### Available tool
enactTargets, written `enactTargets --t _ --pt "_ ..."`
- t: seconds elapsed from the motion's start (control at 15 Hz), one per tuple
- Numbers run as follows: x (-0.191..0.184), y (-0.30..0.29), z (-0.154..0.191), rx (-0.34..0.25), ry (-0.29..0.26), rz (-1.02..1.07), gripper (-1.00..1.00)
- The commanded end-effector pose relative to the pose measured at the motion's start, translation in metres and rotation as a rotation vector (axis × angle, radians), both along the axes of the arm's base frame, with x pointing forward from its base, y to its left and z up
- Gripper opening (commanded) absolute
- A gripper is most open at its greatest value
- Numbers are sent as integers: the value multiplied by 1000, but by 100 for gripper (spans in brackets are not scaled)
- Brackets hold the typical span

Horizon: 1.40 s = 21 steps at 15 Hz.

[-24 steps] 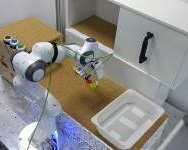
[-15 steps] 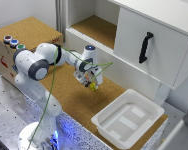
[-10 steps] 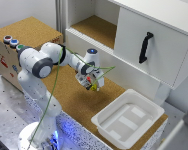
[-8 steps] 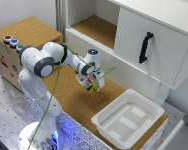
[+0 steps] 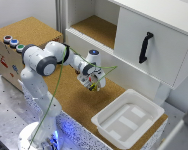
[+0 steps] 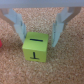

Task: Stack the yellow block on top of the purple block

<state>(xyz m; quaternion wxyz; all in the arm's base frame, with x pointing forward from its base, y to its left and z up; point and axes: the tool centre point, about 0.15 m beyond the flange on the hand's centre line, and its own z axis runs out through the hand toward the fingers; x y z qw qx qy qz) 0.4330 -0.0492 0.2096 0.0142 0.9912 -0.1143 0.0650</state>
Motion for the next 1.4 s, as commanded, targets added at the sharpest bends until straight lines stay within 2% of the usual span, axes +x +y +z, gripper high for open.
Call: enactTargets --t 0.0,0.2,0.4,0.67,1.07,1.33 --pt "2 8 43 10 18 -43 -100" --pt "11 29 95 -24 -49 -24 -100" --pt "21 68 112 -8 -62 25 -100" --pt "29 130 108 26 -52 124 -100" --pt "46 209 94 30 -60 246 -100" --pt "61 234 78 23 -53 258 -100"
